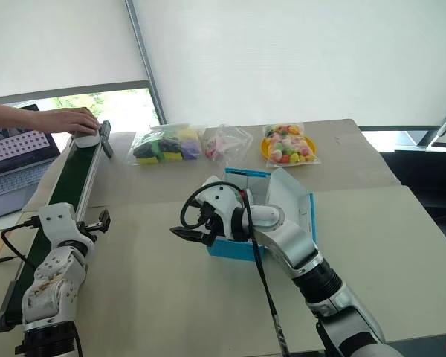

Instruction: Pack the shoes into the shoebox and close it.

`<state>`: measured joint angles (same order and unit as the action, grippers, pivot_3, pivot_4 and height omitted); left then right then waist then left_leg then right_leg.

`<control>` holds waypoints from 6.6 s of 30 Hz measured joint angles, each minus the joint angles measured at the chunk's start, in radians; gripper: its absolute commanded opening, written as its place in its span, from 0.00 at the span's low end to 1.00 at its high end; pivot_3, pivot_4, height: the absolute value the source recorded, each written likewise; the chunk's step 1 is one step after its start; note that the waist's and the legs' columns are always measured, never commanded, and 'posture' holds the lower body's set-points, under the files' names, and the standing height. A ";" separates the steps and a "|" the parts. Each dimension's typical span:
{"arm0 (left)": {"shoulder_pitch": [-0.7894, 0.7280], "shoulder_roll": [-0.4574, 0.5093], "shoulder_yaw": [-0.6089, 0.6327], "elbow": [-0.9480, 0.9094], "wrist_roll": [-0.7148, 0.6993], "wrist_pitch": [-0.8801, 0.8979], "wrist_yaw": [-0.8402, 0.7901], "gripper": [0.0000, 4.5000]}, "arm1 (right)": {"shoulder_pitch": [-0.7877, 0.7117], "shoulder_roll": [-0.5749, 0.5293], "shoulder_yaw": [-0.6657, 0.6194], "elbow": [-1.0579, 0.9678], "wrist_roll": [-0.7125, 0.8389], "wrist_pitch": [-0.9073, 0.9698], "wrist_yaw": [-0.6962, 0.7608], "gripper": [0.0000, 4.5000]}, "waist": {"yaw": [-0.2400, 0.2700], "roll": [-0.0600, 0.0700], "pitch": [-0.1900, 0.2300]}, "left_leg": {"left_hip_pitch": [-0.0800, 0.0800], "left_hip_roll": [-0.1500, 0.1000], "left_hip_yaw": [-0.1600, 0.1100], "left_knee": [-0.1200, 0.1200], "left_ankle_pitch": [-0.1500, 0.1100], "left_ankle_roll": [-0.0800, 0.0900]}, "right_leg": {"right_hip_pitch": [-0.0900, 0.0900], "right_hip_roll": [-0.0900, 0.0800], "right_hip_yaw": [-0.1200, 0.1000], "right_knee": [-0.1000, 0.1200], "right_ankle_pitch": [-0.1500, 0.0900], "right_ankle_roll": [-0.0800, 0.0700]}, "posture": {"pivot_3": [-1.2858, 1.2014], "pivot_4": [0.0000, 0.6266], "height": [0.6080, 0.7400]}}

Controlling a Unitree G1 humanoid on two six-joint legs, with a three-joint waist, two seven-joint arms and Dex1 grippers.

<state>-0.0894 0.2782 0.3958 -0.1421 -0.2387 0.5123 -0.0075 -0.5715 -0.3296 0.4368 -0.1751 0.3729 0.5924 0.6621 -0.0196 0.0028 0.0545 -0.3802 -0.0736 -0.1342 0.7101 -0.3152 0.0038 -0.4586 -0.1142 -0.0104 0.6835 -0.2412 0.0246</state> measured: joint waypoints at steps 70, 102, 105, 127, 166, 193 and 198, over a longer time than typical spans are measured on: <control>-0.114 0.010 0.296 0.075 -0.160 0.228 0.174 0.45 | -0.048 0.152 -0.245 -0.099 0.109 0.247 -0.097 1.00 | 0.007 -0.001 -0.001 | 0.007 0.002 -0.002 -0.011 0.004 -0.008 | 0.002 0.001 0.000 0.002 0.000 0.000 | 0.52 0.24 0.24; -0.168 -0.203 0.103 -0.162 -0.784 0.272 -0.030 0.24 | -0.196 0.419 -0.618 0.103 0.368 0.543 -0.459 1.00 | -0.023 -0.003 -0.002 | -0.005 0.000 -0.002 0.002 0.003 -0.005 | -0.003 0.001 0.002 0.016 0.000 0.000 | 0.52 0.24 0.24; -0.176 -0.202 0.010 -0.195 -0.822 0.302 -0.050 0.24 | -0.202 0.419 -0.640 0.123 0.400 0.569 -0.502 1.00 | -0.024 -0.003 -0.002 | -0.005 0.000 -0.002 0.002 0.003 -0.005 | -0.003 0.001 0.003 0.017 0.000 0.000 | 0.52 0.24 0.24; -0.185 -0.133 -0.104 -0.188 -0.856 0.293 -0.051 0.24 | -0.215 0.418 -0.681 0.178 0.516 0.517 -0.638 0.18 | -0.026 -0.001 -0.001 | -0.005 0.001 -0.001 0.002 0.003 -0.005 | -0.003 0.003 0.004 0.017 0.000 -0.001 | 0.52 0.24 0.24; -0.089 0.228 -0.337 -0.233 -0.466 0.225 -0.484 0.79 | -0.411 0.257 -0.910 0.648 0.390 1.014 -1.059 0.12 | -0.030 0.006 0.001 | -0.008 0.002 0.002 0.002 -0.002 0.005 | -0.002 0.002 0.003 0.016 -0.002 -0.004 | 0.52 0.24 0.24; -0.078 0.217 -0.348 -0.232 -0.432 0.225 -0.575 0.80 | -0.469 0.166 -0.835 0.371 0.466 1.012 -0.815 0.79 | -0.047 0.010 -0.001 | -0.006 0.001 -0.002 0.001 -0.003 0.006 | 0.000 0.003 0.001 0.018 -0.002 -0.004 | 0.52 0.24 0.24; -0.116 0.238 -0.364 -0.208 -0.430 0.225 -0.636 0.80 | -0.315 0.058 -0.752 0.188 0.766 1.014 -0.813 0.68 | -0.048 0.010 -0.001 | -0.007 0.001 0.000 0.003 -0.005 0.011 | 0.001 0.001 0.001 0.017 -0.002 -0.004 | 0.52 0.24 0.24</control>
<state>-0.2056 0.5159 0.0320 -0.3499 -0.6685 0.7370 -0.6437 -0.8866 -0.2713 -0.3152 0.0131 1.1388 1.6066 -0.1509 -0.0672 0.0130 0.0534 -0.3871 -0.0726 -0.1347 0.7131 -0.3206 0.0146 -0.4579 -0.1130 -0.0092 0.7006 -0.2430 0.0206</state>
